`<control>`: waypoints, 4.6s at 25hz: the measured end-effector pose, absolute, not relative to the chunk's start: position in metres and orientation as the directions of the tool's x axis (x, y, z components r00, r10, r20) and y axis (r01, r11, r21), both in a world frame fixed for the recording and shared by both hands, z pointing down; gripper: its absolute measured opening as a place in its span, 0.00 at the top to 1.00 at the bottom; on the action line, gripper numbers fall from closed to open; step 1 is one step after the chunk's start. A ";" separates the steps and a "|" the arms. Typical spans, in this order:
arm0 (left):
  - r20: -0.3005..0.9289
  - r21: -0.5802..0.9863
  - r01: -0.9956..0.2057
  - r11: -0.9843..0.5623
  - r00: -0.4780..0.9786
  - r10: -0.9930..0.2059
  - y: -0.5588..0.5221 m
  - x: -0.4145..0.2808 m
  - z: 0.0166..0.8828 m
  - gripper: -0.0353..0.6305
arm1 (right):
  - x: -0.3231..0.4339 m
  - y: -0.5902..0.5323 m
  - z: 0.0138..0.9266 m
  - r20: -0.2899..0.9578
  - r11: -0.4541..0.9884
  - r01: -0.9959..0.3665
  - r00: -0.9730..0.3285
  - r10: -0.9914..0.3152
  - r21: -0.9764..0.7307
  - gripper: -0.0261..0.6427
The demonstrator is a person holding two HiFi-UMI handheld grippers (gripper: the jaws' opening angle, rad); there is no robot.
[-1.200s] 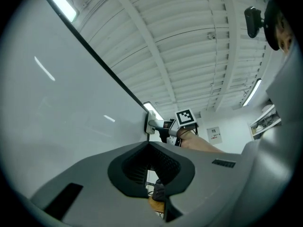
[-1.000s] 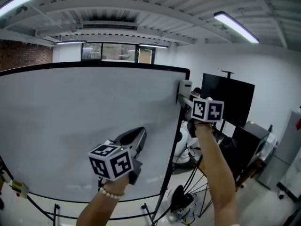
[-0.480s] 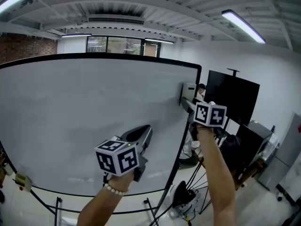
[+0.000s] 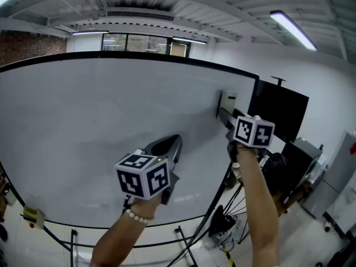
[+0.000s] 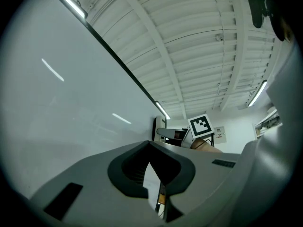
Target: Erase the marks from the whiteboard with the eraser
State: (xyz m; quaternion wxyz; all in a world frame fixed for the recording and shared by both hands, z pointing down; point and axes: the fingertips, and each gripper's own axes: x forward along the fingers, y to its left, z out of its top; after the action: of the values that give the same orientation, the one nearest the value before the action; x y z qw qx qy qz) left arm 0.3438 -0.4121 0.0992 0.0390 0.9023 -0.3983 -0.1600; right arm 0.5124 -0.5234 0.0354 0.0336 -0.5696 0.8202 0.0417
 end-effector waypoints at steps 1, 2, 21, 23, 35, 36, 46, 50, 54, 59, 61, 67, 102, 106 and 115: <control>-0.261 0.199 -0.703 -0.682 0.633 -0.729 -0.413 0.336 0.099 0.96 | 0.505 -0.522 0.036 -0.103 0.341 -0.939 -0.343 -0.934 0.032 0.59; -0.262 0.200 -0.700 -0.686 0.636 -0.725 -0.414 0.328 0.099 0.96 | 0.497 -0.521 0.037 -0.104 0.335 -0.942 -0.336 -0.936 0.035 0.58; -0.260 0.185 -0.667 -0.721 0.675 -0.691 -0.399 0.226 0.100 0.96 | 0.341 -0.478 0.045 -0.098 0.326 -0.945 -0.328 -0.939 0.035 0.58; -0.265 0.188 -0.671 -0.717 0.669 -0.695 -0.392 0.214 0.099 0.96 | 0.321 -0.472 0.046 -0.090 0.344 -0.938 -0.346 -0.934 0.040 0.58; -0.246 0.210 -0.711 -0.671 0.626 -0.740 -0.329 0.130 0.113 0.96 | 0.215 -0.437 0.065 -0.055 0.394 -0.919 -0.394 -0.917 0.019 0.58; -0.241 0.214 -0.715 -0.666 0.622 -0.745 -0.322 0.121 0.116 0.96 | 0.205 -0.433 0.064 -0.055 0.395 -0.919 -0.395 -0.917 0.015 0.58; -0.170 0.277 -0.781 -0.559 0.533 -0.829 -0.253 0.012 0.151 0.96 | 0.117 -0.410 0.062 -0.038 0.389 -0.921 -0.388 -0.921 0.001 0.58; -0.148 0.320 -0.804 -0.501 0.480 -0.865 -0.236 -0.033 0.165 0.96 | 0.088 -0.402 0.066 -0.034 0.392 -0.920 -0.392 -0.919 -0.006 0.58; -0.145 0.357 -0.806 -0.472 0.452 -0.880 -0.225 -0.077 0.172 0.96 | 0.044 -0.391 0.073 -0.014 0.402 -0.916 -0.402 -0.916 0.009 0.58; -0.163 0.366 -0.803 -0.471 0.443 -0.881 -0.216 -0.123 0.177 0.96 | -0.005 -0.378 0.076 -0.023 0.409 -0.912 -0.409 -0.912 0.024 0.58; -0.167 0.374 -0.793 -0.481 0.453 -0.876 -0.215 -0.140 0.181 0.96 | -0.027 -0.373 0.077 -0.027 0.418 -0.908 -0.418 -0.908 0.024 0.58; -0.144 0.376 -0.775 -0.508 0.493 -0.858 -0.212 -0.190 0.195 0.96 | -0.092 -0.354 0.080 -0.042 0.418 -0.907 -0.420 -0.907 0.040 0.58; -0.142 0.403 -0.762 -0.506 0.494 -0.858 -0.164 -0.463 0.221 0.96 | -0.448 -0.255 0.094 -0.036 0.448 -0.889 -0.453 -0.891 0.089 0.58; -0.140 0.432 -0.773 -0.465 0.452 -0.881 -0.162 -0.496 0.232 0.96 | -0.468 -0.249 0.115 -0.040 0.440 -0.894 -0.444 -0.895 0.085 0.58; -0.114 0.447 -0.785 -0.429 0.426 -0.898 -0.161 -0.530 0.256 0.96 | -0.483 -0.253 0.165 -0.023 0.443 -0.895 -0.445 -0.895 0.051 0.58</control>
State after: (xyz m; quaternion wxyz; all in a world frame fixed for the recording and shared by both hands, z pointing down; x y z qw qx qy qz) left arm -0.5303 -0.1613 0.2556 0.1656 0.8279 -0.5082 -0.1703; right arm -0.4829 -0.2534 0.1654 -0.0038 -0.5270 0.8494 0.0279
